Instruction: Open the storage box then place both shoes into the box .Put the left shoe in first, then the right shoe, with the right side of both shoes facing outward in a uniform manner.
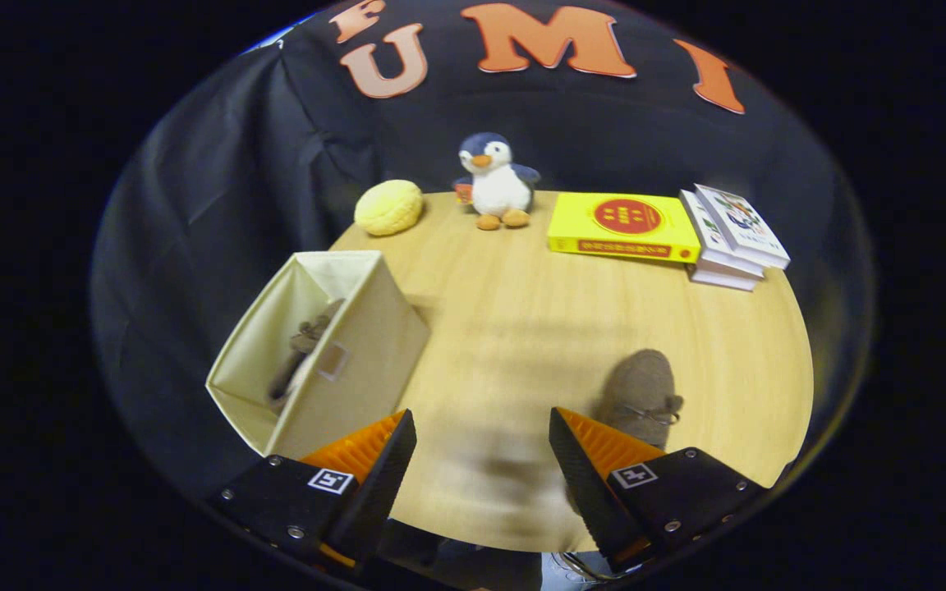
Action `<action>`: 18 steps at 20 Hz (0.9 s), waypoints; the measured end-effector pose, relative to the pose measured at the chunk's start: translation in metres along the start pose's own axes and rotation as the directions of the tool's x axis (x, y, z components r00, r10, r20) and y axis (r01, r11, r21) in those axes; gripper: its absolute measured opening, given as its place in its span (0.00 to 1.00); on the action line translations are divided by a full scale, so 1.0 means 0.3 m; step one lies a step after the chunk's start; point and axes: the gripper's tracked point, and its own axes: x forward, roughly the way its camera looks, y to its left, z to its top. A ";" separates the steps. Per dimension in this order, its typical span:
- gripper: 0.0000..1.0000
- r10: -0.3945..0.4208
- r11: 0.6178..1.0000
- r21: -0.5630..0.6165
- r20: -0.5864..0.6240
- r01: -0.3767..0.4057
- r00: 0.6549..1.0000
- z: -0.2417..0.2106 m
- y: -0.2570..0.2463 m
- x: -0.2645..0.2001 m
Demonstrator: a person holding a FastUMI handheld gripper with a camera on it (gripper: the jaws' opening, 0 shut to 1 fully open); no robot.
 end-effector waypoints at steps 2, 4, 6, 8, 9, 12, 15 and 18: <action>0.98 -0.045 0.999 0.023 -0.006 0.045 0.999 -0.050 -0.133 -0.001; 0.97 -0.083 0.996 0.029 0.000 0.083 0.997 -0.091 -0.254 0.012; 0.96 -0.117 0.993 0.024 -0.014 0.117 0.993 -0.144 -0.360 0.034; 0.92 -0.125 0.992 0.026 -0.025 0.126 0.992 -0.189 -0.425 0.066; 0.89 -0.122 0.992 0.029 -0.024 0.123 0.992 -0.205 -0.446 0.087; 0.82 -0.120 0.992 0.043 -0.001 0.120 0.993 -0.216 -0.488 0.173; 0.67 -0.136 0.987 0.092 0.015 0.134 0.991 -0.213 -0.521 0.251; 0.50 -0.116 0.968 0.224 0.014 0.110 0.993 -0.195 -0.500 0.282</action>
